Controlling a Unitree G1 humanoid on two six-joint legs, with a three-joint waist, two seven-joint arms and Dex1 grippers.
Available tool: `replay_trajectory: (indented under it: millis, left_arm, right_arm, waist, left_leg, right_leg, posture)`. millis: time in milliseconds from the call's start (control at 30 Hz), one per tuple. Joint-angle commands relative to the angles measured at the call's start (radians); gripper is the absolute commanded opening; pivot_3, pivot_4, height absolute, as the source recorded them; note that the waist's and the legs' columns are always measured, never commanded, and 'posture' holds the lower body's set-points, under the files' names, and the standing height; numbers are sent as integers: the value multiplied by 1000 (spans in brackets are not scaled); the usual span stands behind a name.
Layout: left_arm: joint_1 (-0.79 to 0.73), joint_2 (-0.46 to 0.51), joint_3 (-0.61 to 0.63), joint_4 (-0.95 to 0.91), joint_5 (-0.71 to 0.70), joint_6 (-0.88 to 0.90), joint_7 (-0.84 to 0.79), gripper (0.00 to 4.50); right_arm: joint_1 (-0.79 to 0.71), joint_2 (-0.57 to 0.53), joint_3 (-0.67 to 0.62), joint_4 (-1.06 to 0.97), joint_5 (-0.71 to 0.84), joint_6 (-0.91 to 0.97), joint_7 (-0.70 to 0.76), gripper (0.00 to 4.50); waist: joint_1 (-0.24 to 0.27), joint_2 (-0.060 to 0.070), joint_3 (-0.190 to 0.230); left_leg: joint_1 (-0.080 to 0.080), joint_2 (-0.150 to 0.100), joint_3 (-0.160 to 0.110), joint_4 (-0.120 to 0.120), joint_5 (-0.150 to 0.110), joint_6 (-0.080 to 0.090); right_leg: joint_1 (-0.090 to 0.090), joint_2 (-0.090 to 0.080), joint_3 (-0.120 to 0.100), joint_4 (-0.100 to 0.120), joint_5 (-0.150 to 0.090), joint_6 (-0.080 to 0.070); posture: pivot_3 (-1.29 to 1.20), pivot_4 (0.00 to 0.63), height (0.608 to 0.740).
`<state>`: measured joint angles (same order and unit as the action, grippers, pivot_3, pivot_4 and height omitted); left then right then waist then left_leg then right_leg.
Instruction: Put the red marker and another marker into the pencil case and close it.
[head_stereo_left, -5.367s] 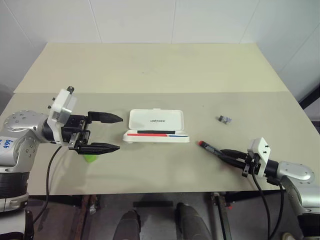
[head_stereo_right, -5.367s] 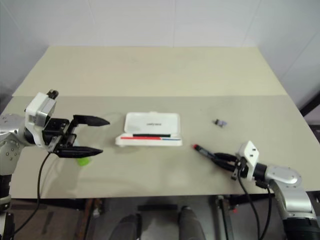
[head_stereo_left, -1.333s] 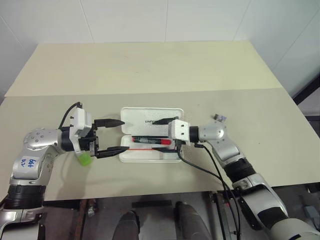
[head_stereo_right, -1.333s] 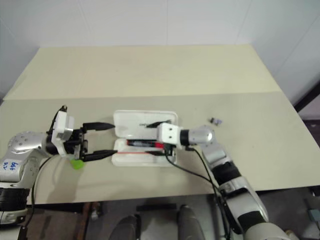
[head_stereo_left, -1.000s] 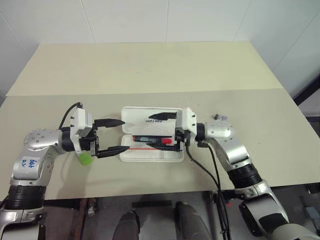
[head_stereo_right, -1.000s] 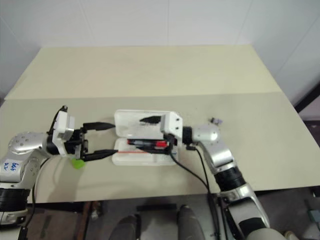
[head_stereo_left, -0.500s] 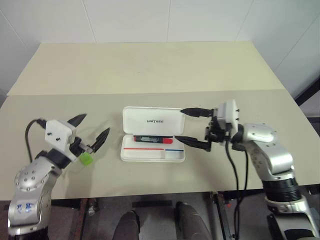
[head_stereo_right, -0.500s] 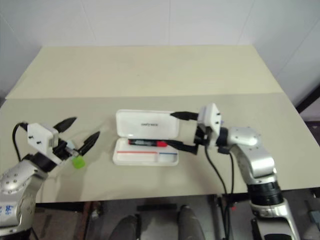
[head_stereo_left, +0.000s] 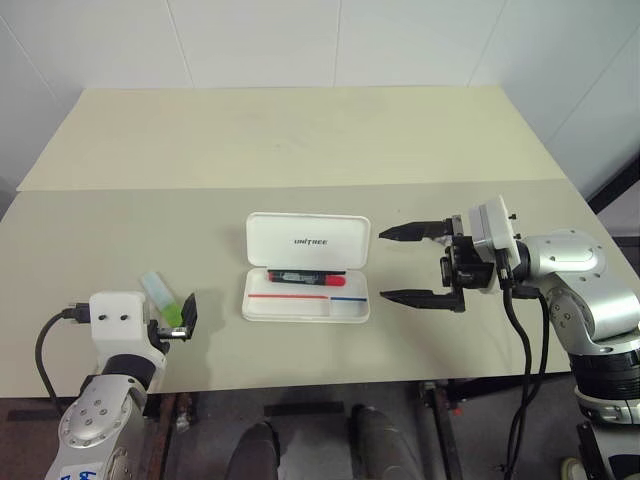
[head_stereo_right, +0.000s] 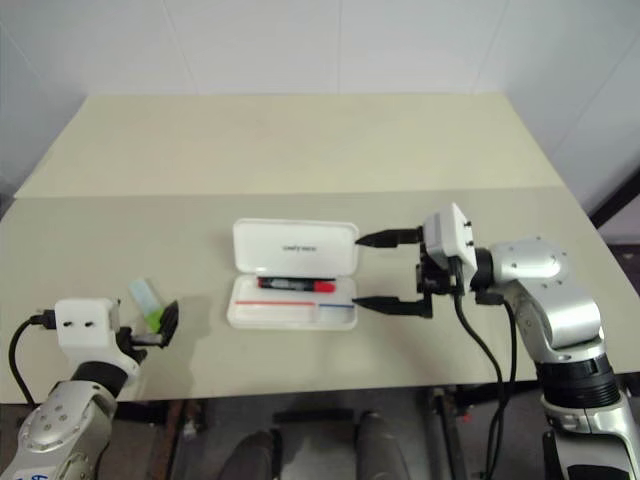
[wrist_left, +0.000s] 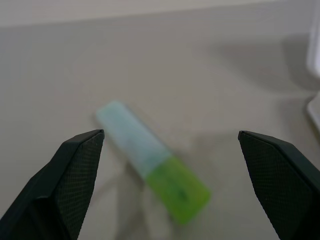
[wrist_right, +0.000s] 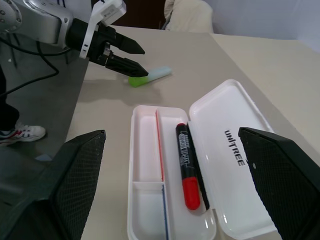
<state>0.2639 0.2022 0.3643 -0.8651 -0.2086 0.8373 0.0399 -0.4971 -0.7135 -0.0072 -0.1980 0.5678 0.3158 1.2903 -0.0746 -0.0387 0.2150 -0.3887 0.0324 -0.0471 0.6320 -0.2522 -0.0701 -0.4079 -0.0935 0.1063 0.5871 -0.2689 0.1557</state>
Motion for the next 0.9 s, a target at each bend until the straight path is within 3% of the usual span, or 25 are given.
replay_trajectory:
  millis: [33,533,633,900]
  left_arm:
    - [3,-29,6,-49,21,36,36,4500]
    - [-85,-67,-7,76,10,127,41,4500]
    - [-89,-69,-9,80,13,143,37,3839]
    - [-105,-73,3,87,13,138,30,1157]
  right_arm:
    - [-21,-4,-11,-31,20,7,-2,4487]
    - [-49,-1,-25,-74,35,32,-47,4487]
    - [-50,0,-29,-84,41,35,-57,4500]
    - [-59,6,-23,-84,41,25,-72,4500]
  waist:
    - [0,0,0]
    - [18,-1,0]
    - [20,-1,0]
    - [18,-1,0]
  left_leg:
    - [0,0,0,0,0,0]
    - [-1,0,0,-1,0,0]
    - [-1,0,0,-1,0,0]
    - [0,0,0,-1,0,0]
  right_leg:
    - [0,0,0,-1,0,0]
    - [0,0,0,-2,0,0]
    - [0,0,0,-2,0,0]
    - [0,0,0,-2,1,-1]
  posture:
    - [0,150,740]
    - [0,150,740]
    - [0,150,740]
    - [0,150,740]
